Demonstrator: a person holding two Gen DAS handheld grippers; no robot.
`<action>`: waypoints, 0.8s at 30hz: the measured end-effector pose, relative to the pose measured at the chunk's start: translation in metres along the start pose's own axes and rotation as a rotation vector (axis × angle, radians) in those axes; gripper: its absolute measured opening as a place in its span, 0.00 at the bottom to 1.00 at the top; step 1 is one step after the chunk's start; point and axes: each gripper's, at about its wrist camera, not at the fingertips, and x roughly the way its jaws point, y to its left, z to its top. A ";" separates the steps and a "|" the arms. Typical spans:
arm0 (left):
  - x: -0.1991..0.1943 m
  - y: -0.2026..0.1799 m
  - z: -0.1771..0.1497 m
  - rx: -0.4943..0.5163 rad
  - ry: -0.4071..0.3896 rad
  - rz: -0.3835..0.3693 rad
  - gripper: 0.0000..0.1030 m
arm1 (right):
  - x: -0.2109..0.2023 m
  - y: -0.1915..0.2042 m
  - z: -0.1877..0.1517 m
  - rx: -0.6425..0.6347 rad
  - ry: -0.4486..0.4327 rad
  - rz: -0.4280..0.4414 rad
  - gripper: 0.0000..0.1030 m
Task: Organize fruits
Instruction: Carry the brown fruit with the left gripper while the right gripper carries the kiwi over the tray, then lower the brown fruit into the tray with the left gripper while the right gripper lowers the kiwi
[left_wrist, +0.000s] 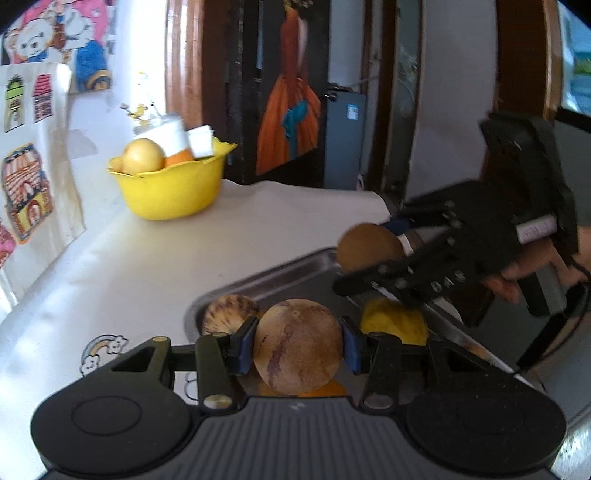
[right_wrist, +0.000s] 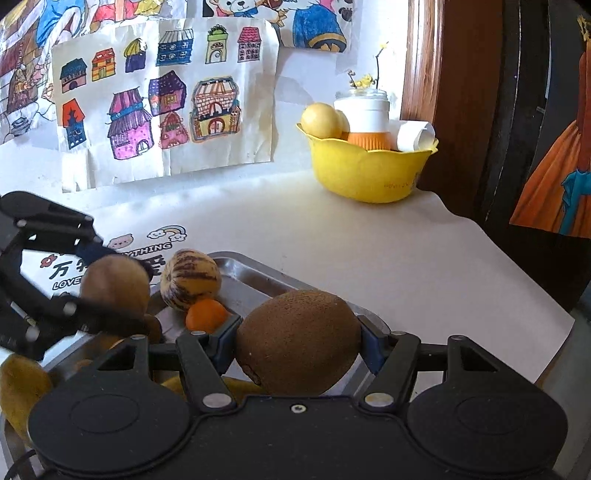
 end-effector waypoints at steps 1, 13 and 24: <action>0.001 -0.002 -0.001 0.008 0.004 -0.004 0.49 | 0.001 0.000 0.000 0.000 0.001 -0.003 0.65; 0.007 -0.019 -0.007 0.098 0.023 -0.049 0.49 | 0.017 -0.012 -0.002 0.033 0.013 -0.006 0.65; 0.011 -0.033 -0.012 0.209 0.035 -0.027 0.49 | 0.022 -0.012 -0.002 0.027 0.025 -0.002 0.65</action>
